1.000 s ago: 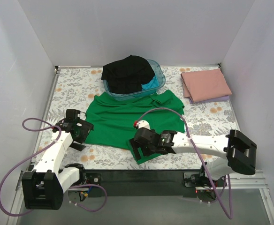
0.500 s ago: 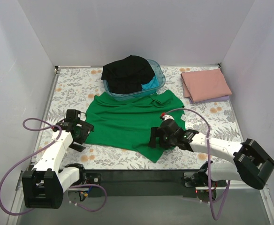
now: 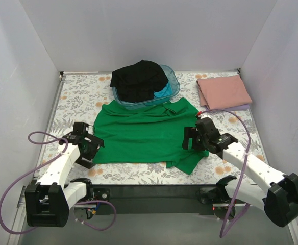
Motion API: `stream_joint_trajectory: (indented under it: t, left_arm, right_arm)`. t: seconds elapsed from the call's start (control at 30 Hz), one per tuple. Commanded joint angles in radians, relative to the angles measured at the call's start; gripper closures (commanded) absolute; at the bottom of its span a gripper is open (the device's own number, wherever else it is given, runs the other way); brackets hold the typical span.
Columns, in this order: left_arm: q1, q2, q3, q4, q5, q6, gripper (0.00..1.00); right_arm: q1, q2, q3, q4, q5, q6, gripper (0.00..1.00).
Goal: Fold and stack the t-shirts
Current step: Flatten the tshirt out
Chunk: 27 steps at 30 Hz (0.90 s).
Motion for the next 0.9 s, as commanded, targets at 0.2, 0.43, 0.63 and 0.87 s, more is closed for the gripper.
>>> stream_joint_trajectory:
  t: [0.2, 0.43, 0.63, 0.87]
  left_arm:
    - [0.005, 0.032, -0.015, -0.051, -0.037, -0.085, 0.05]
    - [0.005, 0.032, -0.024, -0.077, -0.096, -0.150, 0.05]
    - [0.005, 0.187, -0.052, -0.007, -0.116, -0.162, 0.26]
    - [0.005, 0.244, -0.046, 0.090, -0.111, -0.142, 0.84]
  right_arm:
    - [-0.003, -0.134, 0.013, -0.095, -0.021, -0.047, 0.02]
    - [-0.003, -0.094, 0.023, -0.099, -0.006, -0.057, 0.02]
    - [-0.006, -0.083, 0.024, -0.097, 0.030, -0.057, 0.02]
    - [-0.010, -0.111, -0.022, -0.115, -0.031, -0.035, 0.02]
